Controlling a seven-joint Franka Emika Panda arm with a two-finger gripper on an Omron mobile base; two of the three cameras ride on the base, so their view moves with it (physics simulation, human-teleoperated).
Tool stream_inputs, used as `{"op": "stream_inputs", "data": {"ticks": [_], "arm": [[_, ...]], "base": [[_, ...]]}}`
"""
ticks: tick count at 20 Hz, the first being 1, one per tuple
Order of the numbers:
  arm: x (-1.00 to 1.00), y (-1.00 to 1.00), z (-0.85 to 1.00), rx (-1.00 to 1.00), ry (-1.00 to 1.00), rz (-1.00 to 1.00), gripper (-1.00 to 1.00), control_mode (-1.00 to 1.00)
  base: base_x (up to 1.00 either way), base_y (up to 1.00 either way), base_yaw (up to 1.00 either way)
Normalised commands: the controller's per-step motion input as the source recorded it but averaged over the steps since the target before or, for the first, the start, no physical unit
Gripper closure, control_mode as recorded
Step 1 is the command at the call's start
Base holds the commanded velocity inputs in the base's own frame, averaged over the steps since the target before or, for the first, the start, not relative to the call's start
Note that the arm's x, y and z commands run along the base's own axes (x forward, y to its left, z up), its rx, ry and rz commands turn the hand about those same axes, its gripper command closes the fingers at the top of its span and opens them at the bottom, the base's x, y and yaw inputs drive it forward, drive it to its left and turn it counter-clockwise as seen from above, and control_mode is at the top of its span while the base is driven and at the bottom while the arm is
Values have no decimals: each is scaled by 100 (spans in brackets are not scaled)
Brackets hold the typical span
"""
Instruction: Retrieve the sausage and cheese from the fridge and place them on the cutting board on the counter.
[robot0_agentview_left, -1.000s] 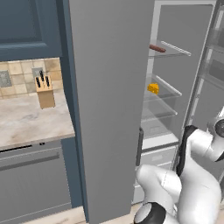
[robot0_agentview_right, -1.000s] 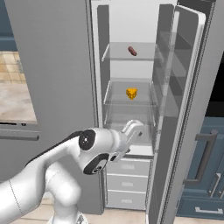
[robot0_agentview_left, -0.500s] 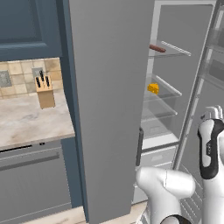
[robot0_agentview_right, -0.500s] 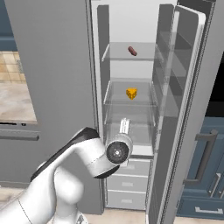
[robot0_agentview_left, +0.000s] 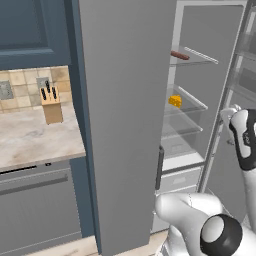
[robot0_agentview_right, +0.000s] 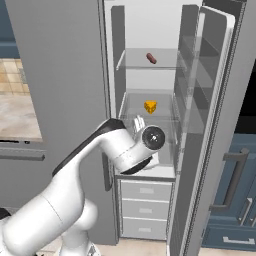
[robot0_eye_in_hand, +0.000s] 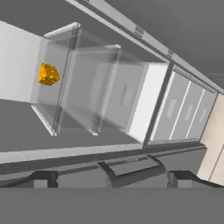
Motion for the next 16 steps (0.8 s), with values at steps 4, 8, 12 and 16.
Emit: {"op": "stream_inputs", "data": {"ticks": [4,8,12,16], "arm": [[47,34,-2,-36,-29,0,-100,-100],[39,32,-2,-33,-37,-4,-100,-100],[42,19,20,-21,0,0,-100,-100],[48,1,27,-23,40,7,-100,-100]], "base": [[0,0,0],[0,0,0],[0,0,0],[0,0,0]]}}
